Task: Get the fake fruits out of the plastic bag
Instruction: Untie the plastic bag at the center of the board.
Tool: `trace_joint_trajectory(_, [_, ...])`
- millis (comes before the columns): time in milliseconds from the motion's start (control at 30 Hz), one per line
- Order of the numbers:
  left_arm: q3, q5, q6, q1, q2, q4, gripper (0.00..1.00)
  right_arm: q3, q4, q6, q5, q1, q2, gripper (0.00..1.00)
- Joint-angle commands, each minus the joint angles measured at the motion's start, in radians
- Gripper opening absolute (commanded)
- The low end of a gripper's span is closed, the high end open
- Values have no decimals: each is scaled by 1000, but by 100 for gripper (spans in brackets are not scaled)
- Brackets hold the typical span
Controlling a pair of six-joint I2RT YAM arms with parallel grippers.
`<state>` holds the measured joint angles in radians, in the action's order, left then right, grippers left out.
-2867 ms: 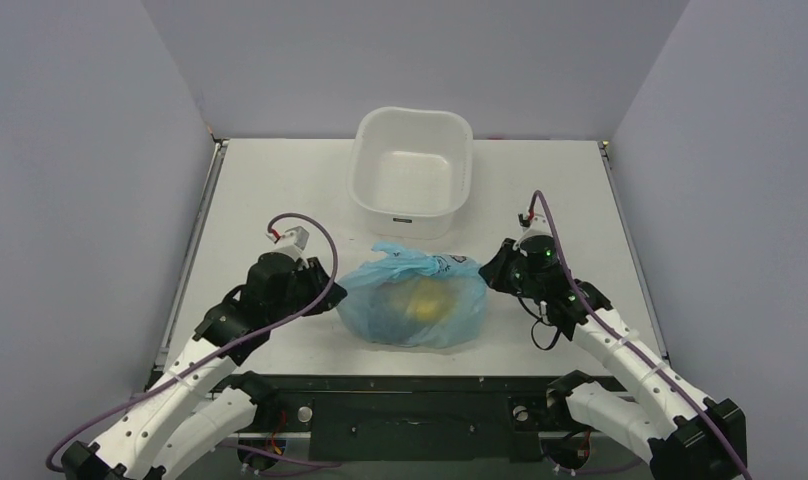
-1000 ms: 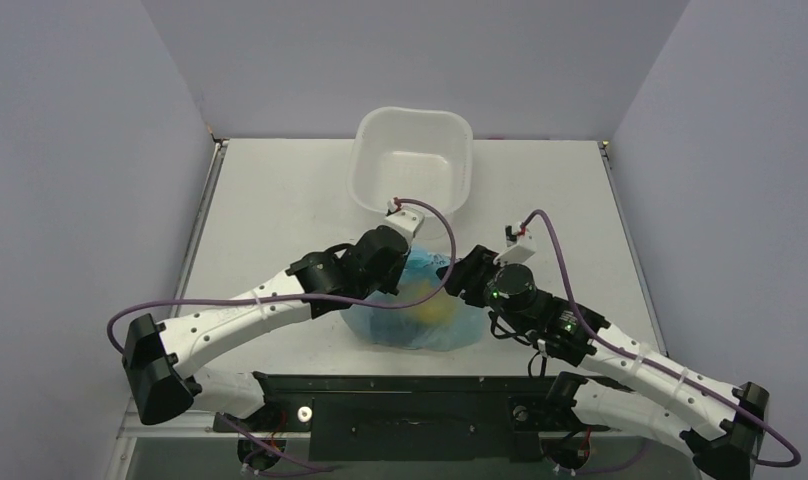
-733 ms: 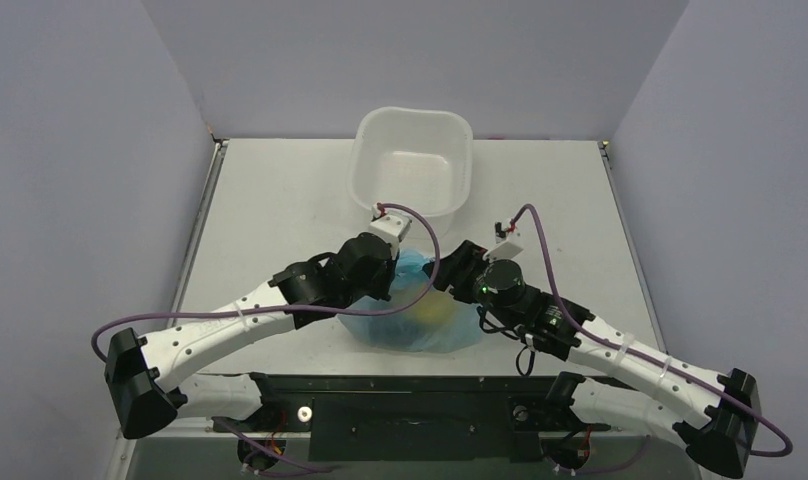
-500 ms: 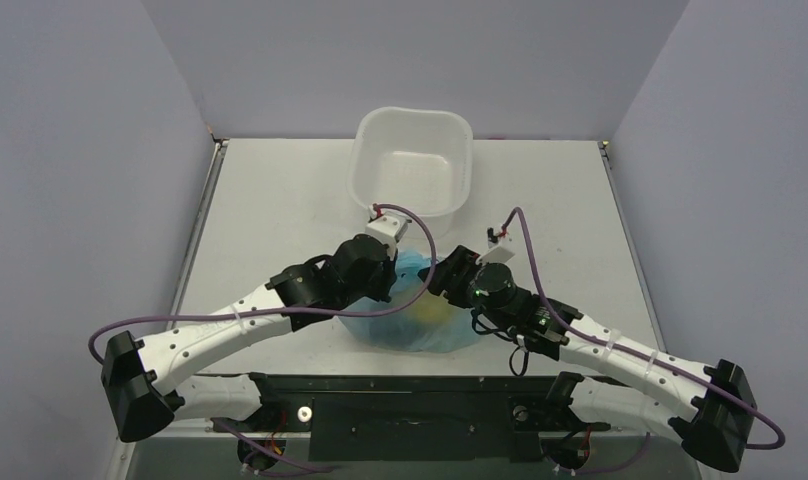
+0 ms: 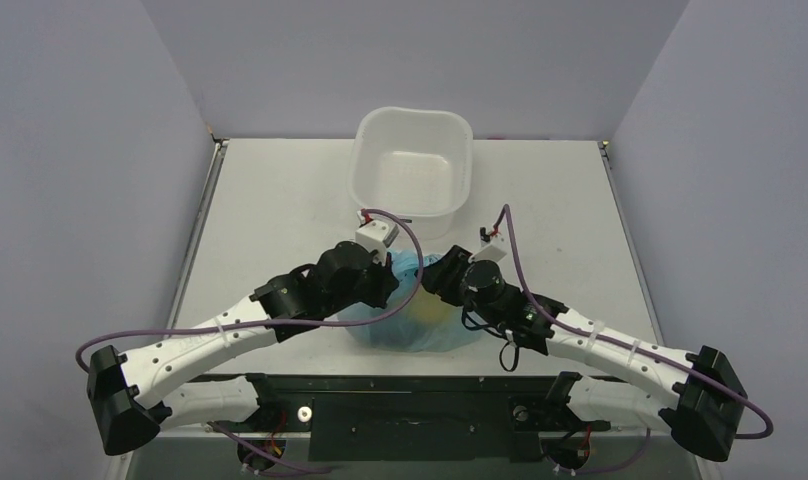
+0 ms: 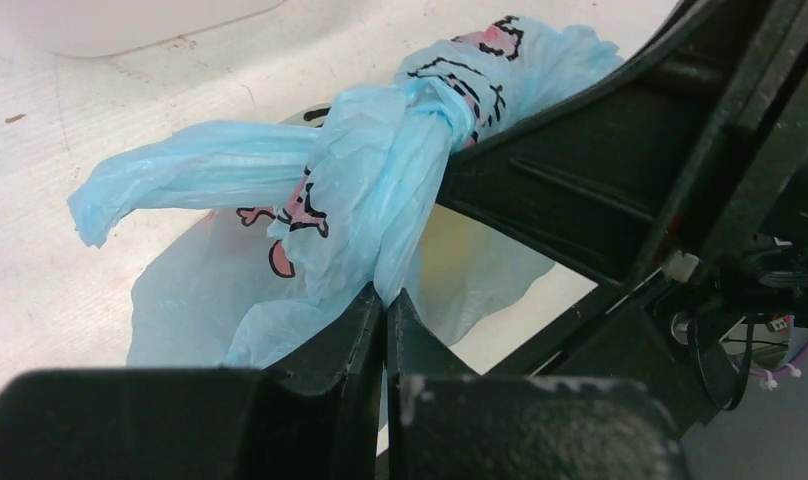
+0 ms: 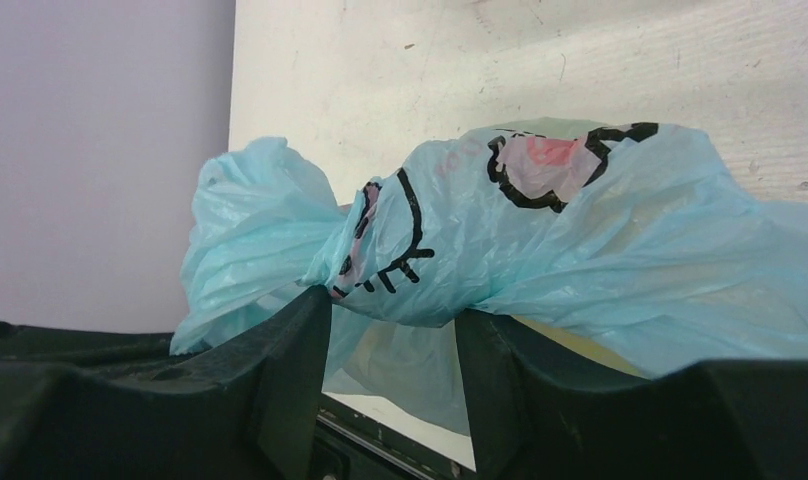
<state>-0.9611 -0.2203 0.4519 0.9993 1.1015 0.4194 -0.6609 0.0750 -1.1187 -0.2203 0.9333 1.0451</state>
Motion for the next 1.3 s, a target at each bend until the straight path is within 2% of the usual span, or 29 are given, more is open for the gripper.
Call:
trace_joint_trajectory(0, [10, 37, 10, -5, -44, -78, 0, -5, -94, -31, 1, -26, 13, 39])
trace_joint_trajectory(33, [6, 19, 19, -5, -44, -63, 0, 3, -120, -36, 11, -30, 9, 29])
trace_joint_trajectory(67, [4, 7, 24, -5, -44, -53, 0, 19, -132, -38, 13, -30, -4, 25])
trace_joint_trajectory(167, [3, -113, 69, -4, -41, 2, 0, 42, -158, -38, 36, -50, -33, 1])
trace_joint_trajectory(200, [7, -139, 78, -6, -42, 22, 0, 58, -168, -31, 51, -60, -48, 0])
trace_joint_trajectory(300, [22, -228, 135, -47, -52, 65, 0, 105, -249, -37, 182, -146, -82, 0])
trace_joint_trajectory(400, [64, -194, 203, -121, -86, 103, 0, 172, -344, -75, 387, -236, -138, 0])
trace_joint_trajectory(567, [199, -19, 265, -256, -259, 10, 0, 254, -540, -180, 607, -379, -219, 0])
trace_joint_trajectory(667, [302, 127, 328, -338, -378, -92, 0, 310, -668, -323, 699, -456, -236, 0])
trace_joint_trajectory(733, [341, 188, 371, -385, -431, -122, 0, 364, -849, -439, 735, -499, -234, 0])
trace_joint_trajectory(867, [378, 278, 423, -477, -500, -122, 0, 461, -1083, -633, 762, -561, -185, 0])
trace_joint_trajectory(967, [399, 324, 449, -516, -531, -128, 0, 509, -1238, -761, 765, -575, -86, 0])
trace_joint_trajectory(1067, [402, 352, 472, -532, -546, -117, 0, 562, -1464, -883, 724, -576, 7, 0])
trace_joint_trajectory(1167, [404, 365, 474, -534, -548, -117, 0, 569, -1559, -953, 713, -579, 76, 0])
trace_joint_trajectory(1233, [404, 381, 468, -534, -540, -132, 0, 560, -1532, -932, 728, -576, 67, 0])
trace_joint_trajectory(1267, [402, 403, 463, -534, -530, -139, 1, 540, -1449, -910, 738, -576, 37, 0])
